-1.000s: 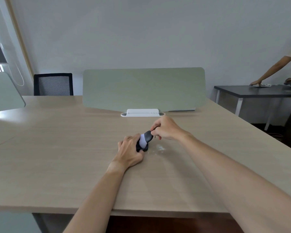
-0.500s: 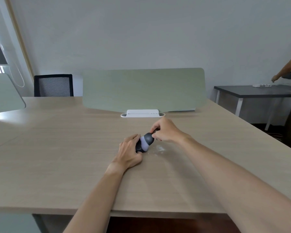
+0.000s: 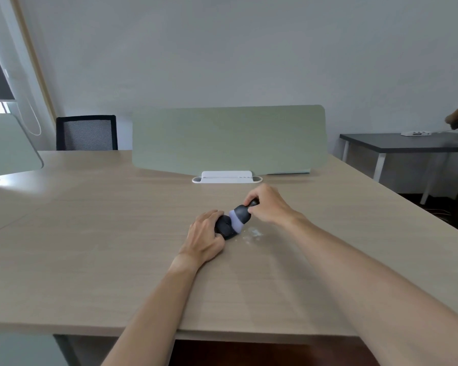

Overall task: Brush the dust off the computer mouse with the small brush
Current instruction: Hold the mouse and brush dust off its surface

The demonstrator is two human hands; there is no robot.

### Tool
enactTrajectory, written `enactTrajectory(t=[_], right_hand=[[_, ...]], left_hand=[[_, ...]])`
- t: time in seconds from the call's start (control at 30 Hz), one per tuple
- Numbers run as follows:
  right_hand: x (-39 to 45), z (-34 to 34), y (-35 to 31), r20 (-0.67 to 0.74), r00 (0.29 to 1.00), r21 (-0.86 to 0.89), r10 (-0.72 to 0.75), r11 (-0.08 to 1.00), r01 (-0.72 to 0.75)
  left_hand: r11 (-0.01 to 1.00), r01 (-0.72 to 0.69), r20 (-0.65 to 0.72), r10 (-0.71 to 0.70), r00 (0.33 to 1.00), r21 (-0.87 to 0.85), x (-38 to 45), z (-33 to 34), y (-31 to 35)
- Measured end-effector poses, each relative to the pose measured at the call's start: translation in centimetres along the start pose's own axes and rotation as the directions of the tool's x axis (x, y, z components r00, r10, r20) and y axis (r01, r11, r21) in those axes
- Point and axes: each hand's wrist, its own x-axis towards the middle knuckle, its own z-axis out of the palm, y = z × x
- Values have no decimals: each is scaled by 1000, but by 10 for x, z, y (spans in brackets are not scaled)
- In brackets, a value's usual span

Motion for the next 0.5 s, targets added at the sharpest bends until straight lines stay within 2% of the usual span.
enactTrajectory(t=[0.07, 0.13, 0.2, 0.3, 0.4, 0.5], right_hand=[[3, -4, 3, -48, 999, -35, 6, 999, -8], [5, -8, 2, -66, 997, 25, 31, 999, -29], [3, -9, -4, -10, 999, 104, 47, 993, -46], [-3, -2, -10, 73, 997, 125, 35, 991, -44], [-2, 4, -7, 3, 1000, 70, 6, 998, -6], [2, 0, -2, -84, 996, -3, 13, 1000, -13]], left_hand=[[1000, 16, -5, -16, 1000, -9, -1, 0, 1], [1000, 14, -3, -14, 1000, -14, 0, 0, 1], [1000, -4, -3, 4, 1000, -27, 1, 0, 1], [999, 15, -18, -16, 1000, -45, 2, -1, 1], [1000, -2, -29, 1, 1000, -25, 2, 0, -1], [999, 52, -19, -52, 998, -1, 0, 2, -2]])
